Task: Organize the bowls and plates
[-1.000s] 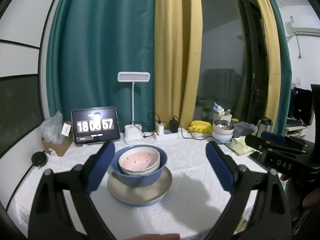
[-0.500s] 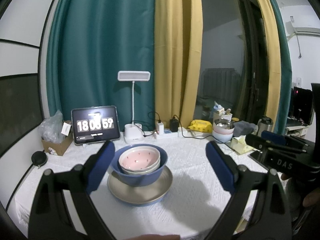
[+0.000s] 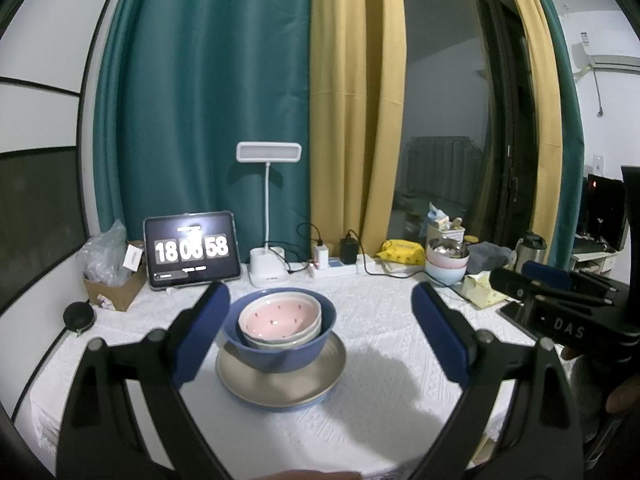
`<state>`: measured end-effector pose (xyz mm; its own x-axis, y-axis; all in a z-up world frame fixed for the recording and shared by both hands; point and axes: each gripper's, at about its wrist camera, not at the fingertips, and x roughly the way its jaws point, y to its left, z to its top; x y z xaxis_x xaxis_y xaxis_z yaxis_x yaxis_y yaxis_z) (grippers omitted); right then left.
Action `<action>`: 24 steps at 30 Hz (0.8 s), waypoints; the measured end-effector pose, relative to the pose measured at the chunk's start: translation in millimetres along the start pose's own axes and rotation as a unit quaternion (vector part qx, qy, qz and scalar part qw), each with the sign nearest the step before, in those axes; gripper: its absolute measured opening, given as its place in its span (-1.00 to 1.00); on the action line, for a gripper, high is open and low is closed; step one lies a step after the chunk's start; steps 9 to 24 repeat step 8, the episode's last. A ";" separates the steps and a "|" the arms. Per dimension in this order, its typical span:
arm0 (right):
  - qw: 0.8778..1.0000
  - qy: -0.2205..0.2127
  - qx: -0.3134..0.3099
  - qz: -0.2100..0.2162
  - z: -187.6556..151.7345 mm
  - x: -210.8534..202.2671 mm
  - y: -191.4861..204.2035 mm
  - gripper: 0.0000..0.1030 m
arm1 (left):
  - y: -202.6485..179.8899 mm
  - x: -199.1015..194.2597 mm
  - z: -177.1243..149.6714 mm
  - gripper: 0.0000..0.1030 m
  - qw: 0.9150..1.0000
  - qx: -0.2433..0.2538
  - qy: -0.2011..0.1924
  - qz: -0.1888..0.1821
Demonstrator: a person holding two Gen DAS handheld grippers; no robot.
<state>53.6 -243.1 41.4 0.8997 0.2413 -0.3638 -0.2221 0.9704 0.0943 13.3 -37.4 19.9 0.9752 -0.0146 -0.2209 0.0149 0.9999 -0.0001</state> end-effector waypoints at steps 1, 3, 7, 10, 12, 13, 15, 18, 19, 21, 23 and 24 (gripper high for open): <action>1.000 0.000 0.000 0.000 0.0 0.5 -0.3 0.09 | 0.1 0.0 0.0 0.81 1.000 0.000 0.000 0.000; 1.000 0.000 0.000 0.000 0.0 0.6 0.0 0.09 | 0.3 -0.1 -0.9 0.81 1.000 0.000 0.002 0.000; 1.000 0.001 0.000 0.000 0.1 0.5 0.5 0.09 | 1.3 -0.2 -3.4 0.81 1.000 -0.001 0.002 0.001; 1.000 0.001 0.001 0.000 0.0 0.5 0.6 0.09 | 2.5 0.3 -4.7 0.81 1.000 -0.004 0.002 0.001; 1.000 0.001 0.001 0.000 0.0 0.5 0.6 0.09 | 2.5 0.3 -4.7 0.81 1.000 -0.004 0.002 0.001; 1.000 0.001 0.001 0.000 0.0 0.5 0.6 0.09 | 2.5 0.3 -4.7 0.81 1.000 -0.004 0.002 0.001; 1.000 0.001 0.001 0.000 0.0 0.5 0.6 0.09 | 2.5 0.3 -4.7 0.81 1.000 -0.004 0.002 0.001; 1.000 0.001 0.001 0.000 0.0 0.5 0.6 0.09 | 2.5 0.3 -4.7 0.81 1.000 -0.004 0.002 0.001; 1.000 0.001 0.001 0.000 0.0 0.5 0.6 0.09 | 2.5 0.3 -4.7 0.81 1.000 -0.004 0.002 0.001; 1.000 0.001 0.001 0.000 0.0 0.5 0.6 0.09 | 2.5 0.3 -4.7 0.81 1.000 -0.004 0.002 0.001; 1.000 0.001 0.001 0.000 0.0 0.5 0.6 0.09 | 2.5 0.3 -4.7 0.81 1.000 -0.004 0.002 0.001; 1.000 0.001 0.001 0.000 0.0 0.5 0.6 0.09 | 2.5 0.3 -4.7 0.81 1.000 -0.004 0.002 0.001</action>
